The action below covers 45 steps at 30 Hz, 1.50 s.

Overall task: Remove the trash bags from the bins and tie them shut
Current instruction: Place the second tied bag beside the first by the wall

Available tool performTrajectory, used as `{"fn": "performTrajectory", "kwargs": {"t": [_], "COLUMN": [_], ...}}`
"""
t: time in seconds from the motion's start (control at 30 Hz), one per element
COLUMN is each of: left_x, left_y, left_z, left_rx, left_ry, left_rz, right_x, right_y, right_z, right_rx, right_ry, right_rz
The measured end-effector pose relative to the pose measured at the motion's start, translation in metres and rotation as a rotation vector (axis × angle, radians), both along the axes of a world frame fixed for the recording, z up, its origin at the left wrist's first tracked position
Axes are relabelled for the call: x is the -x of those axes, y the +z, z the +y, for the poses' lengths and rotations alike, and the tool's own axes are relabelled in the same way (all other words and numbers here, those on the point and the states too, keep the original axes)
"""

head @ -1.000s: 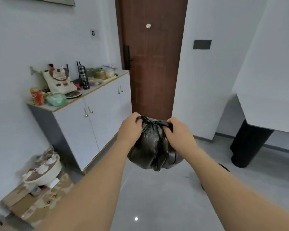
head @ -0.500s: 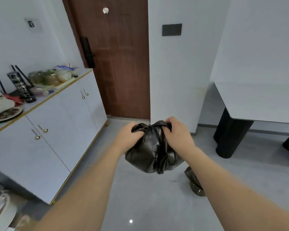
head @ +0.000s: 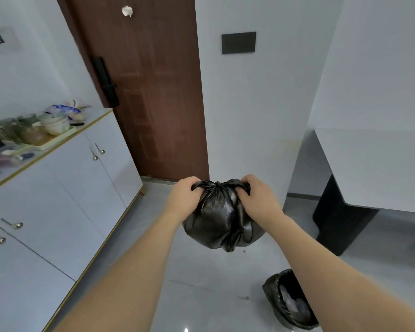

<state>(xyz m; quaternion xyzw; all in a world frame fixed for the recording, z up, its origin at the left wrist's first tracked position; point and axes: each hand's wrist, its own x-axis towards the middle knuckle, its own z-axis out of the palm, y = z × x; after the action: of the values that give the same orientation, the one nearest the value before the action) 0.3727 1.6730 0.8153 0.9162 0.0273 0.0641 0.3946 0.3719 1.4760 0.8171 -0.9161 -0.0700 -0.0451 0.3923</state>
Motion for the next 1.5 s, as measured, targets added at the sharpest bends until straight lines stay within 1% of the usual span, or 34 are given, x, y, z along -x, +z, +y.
{"fn": "performTrajectory", "kwargs": {"t": [0.13,0.27,0.5,0.63,0.73,0.83,0.9,0.97,1.13,1.27,1.4,1.5], "left_x": [-0.076,-0.159,-0.292,-0.372,-0.431,-0.481,-0.514,-0.546,-0.608,-0.647,-0.681,-0.704], "left_y": [-0.009,-0.028,-0.060,-0.102,-0.151,-0.222,-0.286,-0.359,-0.564,-0.703,-0.806,-0.859], "left_z": [0.007,0.012,0.005,-0.006,-0.011,-0.017,-0.022,-0.027,-0.039,-0.044,-0.051,-0.059], "left_rx": [0.004,0.020,0.007,0.011,-0.022,-0.032,-0.056,-0.092,-0.144,-0.146,-0.148,-0.157], "left_ry": [0.021,-0.001,-0.072,-0.115,-0.108,-0.100,-0.103,-0.101,-0.149,-0.159,-0.132,-0.100], "left_rz": [0.006,0.039,0.119,0.216,0.282,0.368,0.415,0.443,0.535,0.561,0.549,0.493], "right_x": [-0.074,-0.154,-0.282,-0.364,-0.427,-0.483,-0.519,-0.552,-0.616,-0.651,-0.681,-0.704], "right_y": [-0.009,-0.026,-0.061,-0.099,-0.146,-0.210,-0.269,-0.339,-0.538,-0.676,-0.777,-0.833], "right_z": [0.004,0.009,-0.001,-0.014,-0.021,-0.028,-0.033,-0.035,-0.038,-0.037,-0.039,-0.042], "right_rx": [0.008,0.033,0.069,0.091,0.100,0.125,0.152,0.202,0.351,0.435,0.470,0.460], "right_ry": [0.042,0.027,-0.019,-0.017,0.017,0.029,0.032,0.045,0.066,0.037,-0.026,-0.069], "right_rz": [0.012,0.039,0.152,0.245,0.314,0.391,0.443,0.478,0.554,0.534,0.495,0.451]}}
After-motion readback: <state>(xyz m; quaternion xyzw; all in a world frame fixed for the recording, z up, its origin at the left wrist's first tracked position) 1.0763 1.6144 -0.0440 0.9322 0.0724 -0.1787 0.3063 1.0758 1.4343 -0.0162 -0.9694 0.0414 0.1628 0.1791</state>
